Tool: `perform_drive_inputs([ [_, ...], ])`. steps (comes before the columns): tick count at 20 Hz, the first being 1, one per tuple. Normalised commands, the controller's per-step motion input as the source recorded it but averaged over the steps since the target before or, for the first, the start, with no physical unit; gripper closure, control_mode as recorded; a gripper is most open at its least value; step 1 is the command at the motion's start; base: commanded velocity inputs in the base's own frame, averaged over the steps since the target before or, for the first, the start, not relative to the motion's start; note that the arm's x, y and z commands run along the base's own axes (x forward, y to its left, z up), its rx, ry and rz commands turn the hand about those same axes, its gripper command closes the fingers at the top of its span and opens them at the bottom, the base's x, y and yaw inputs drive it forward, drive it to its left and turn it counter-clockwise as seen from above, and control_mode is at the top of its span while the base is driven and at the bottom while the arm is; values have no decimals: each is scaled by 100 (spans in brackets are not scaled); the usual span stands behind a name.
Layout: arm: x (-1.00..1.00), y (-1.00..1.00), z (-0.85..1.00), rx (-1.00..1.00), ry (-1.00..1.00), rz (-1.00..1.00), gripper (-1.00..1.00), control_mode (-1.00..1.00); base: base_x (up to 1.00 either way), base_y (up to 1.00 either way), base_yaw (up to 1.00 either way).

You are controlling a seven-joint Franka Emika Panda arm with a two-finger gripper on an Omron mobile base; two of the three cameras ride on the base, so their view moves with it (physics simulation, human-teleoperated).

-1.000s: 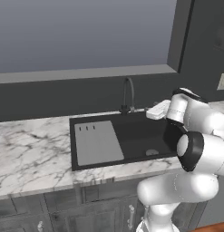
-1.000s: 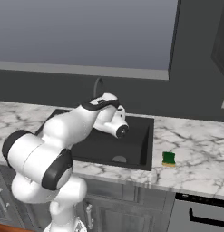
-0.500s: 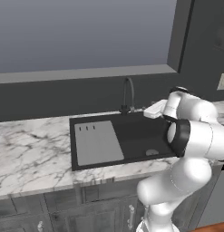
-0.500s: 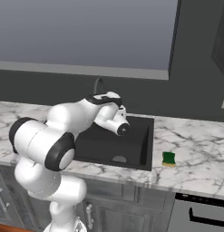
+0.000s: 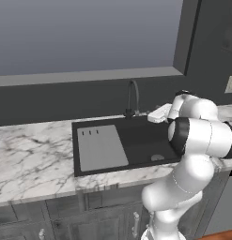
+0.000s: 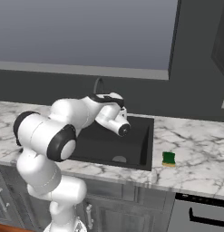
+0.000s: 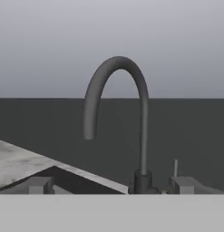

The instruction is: Soak the sponge with water for a few seconds and then drop it inside the sink.

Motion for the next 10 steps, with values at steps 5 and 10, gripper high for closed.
perform_drive_inputs([
  [5, 14, 0, -7, 0, 0, 0, -100, -100, 0, 0, 0],
  [10, 17, 0, -8, 0, 0, 0, -100, -100, 0, 0, 0],
])
